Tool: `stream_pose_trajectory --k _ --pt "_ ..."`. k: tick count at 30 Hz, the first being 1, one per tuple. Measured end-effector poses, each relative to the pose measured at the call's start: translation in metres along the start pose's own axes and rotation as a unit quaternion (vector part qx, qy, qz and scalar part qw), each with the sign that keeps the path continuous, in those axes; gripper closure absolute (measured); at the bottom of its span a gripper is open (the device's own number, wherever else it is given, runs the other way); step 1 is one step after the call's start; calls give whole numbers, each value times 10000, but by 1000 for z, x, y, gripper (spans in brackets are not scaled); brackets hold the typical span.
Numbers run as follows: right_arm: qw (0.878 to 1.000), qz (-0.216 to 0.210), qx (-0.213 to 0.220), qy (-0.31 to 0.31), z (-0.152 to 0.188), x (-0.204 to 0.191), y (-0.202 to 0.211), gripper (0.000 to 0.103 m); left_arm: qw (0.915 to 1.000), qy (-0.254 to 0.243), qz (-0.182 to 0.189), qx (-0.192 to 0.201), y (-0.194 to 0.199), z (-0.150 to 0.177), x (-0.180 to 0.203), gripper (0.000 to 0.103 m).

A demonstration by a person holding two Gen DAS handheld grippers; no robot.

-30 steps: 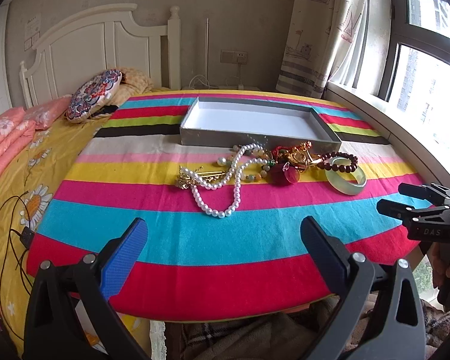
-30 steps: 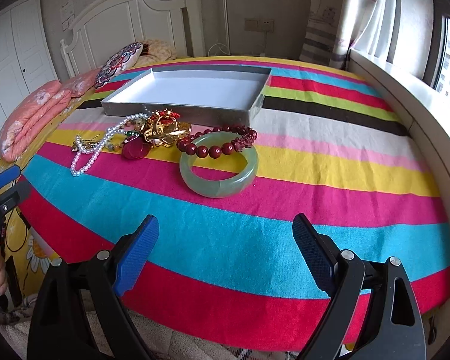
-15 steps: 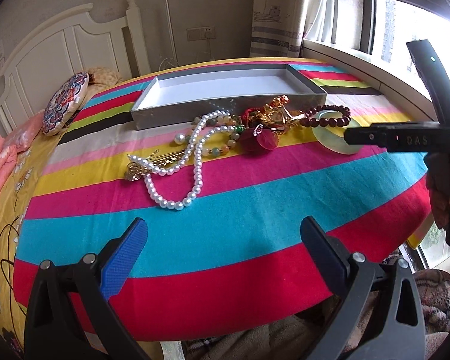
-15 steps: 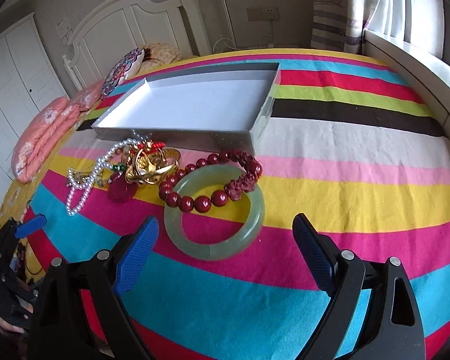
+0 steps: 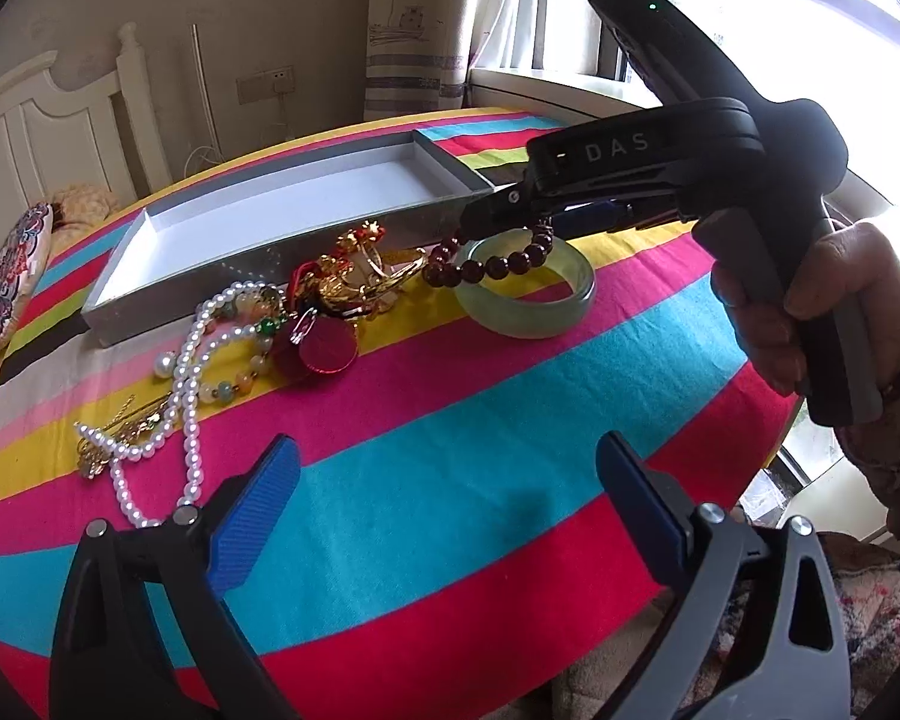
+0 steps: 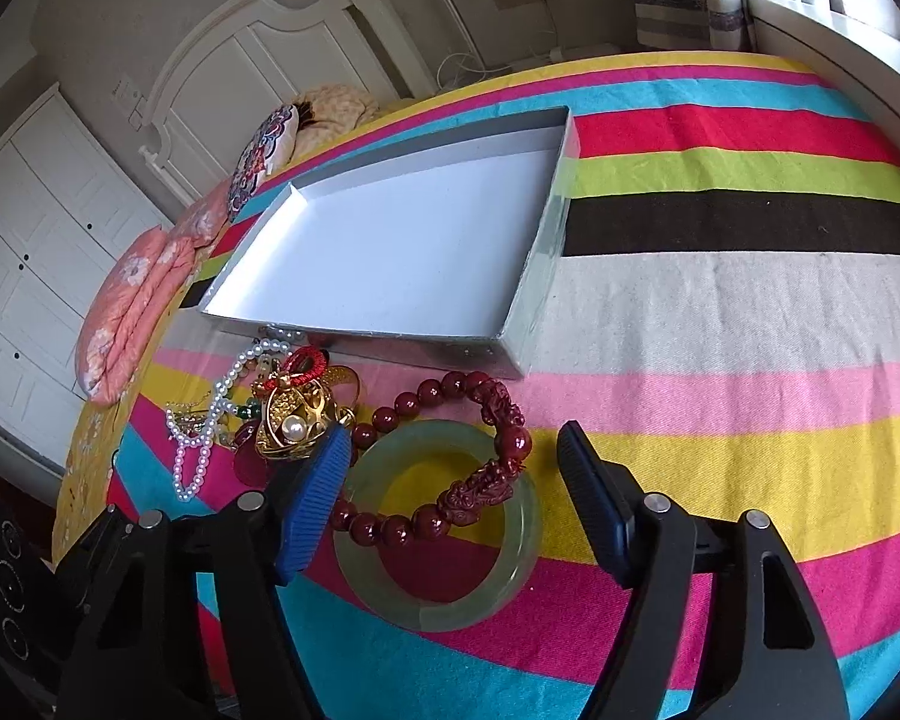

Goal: Organize jewelry
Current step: 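Close the right tool on the dark red bead bracelet, then lift the bead bracelet with the right tool while the left tool grasps the jade bangle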

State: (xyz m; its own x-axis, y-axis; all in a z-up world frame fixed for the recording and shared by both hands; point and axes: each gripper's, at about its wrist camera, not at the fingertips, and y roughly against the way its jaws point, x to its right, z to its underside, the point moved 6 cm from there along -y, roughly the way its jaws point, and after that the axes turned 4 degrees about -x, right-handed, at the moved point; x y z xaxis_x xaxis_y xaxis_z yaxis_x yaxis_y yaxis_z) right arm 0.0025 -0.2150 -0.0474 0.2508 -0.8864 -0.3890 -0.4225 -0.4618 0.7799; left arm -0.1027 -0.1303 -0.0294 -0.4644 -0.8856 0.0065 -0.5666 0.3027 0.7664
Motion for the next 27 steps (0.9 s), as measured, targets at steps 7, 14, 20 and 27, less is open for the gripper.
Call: stream_pose_trajectory --k 7,14,20,27 --pt "9994 75 255 219 8 6 5 73 10000 -67 49 -37 -14 -19 5 6" --pt "9957 333 756 419 12 9 29 84 9999 -102 -28 -113 -24 -27 7 6" --pt "9904 516 1223 378 7 17 65 84 9998 -133 136 46 -21 -47 16 6" --pt "9842 686 1573 429 5 19 94 84 9971 -551 511 68 -37 -71 49 7"
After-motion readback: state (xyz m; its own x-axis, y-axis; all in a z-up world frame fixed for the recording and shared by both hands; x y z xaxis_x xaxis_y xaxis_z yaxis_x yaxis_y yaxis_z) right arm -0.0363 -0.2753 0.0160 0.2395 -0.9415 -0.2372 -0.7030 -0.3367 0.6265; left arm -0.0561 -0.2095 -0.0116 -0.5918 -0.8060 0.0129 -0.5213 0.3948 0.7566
